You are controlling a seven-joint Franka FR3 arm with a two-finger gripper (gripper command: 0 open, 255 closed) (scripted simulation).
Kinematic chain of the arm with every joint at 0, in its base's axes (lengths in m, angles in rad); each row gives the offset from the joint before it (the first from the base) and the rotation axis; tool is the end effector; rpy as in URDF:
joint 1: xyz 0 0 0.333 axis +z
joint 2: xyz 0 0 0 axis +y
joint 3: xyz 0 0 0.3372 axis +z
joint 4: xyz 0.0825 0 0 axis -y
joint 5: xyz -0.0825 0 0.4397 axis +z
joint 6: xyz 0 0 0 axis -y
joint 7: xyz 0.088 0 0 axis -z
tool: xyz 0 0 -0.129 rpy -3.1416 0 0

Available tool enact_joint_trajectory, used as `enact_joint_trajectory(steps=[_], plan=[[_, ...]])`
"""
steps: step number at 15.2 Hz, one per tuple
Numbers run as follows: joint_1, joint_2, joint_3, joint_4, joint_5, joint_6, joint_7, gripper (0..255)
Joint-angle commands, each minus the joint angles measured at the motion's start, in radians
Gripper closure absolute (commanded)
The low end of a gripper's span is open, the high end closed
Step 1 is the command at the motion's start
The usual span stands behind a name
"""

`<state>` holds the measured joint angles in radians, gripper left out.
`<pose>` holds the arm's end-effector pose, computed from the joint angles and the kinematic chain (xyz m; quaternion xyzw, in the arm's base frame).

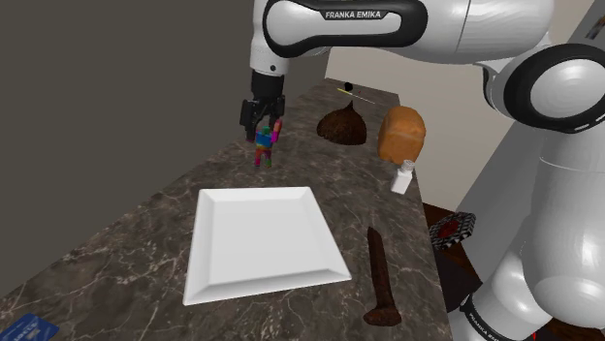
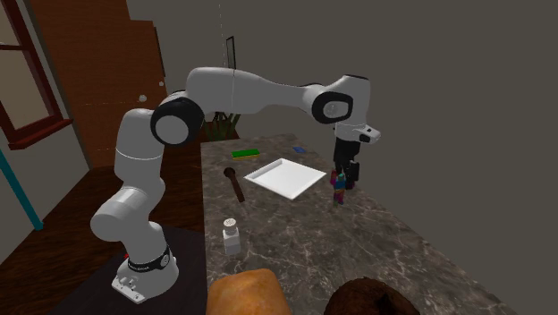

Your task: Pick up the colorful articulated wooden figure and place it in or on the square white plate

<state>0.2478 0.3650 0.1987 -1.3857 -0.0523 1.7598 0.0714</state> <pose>0.6724 0.2923 0.4970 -0.9828 -0.1845 -0.0054 0.0112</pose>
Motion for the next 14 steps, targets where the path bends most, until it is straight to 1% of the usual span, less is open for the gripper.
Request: enact_joint_trajectory(steps=[1, 7, 8, 14], plan=[[0.000, 0.001, 0.000, -0.007, 0.000, 0.009, 0.001, 0], [0.000, 0.001, 0.000, -0.007, 0.000, 0.009, 0.001, 0], [0.000, 0.001, 0.000, -0.007, 0.000, 0.009, 0.001, 255], [0.000, 0.002, 0.000, -0.007, 0.000, 0.009, 0.001, 255]])
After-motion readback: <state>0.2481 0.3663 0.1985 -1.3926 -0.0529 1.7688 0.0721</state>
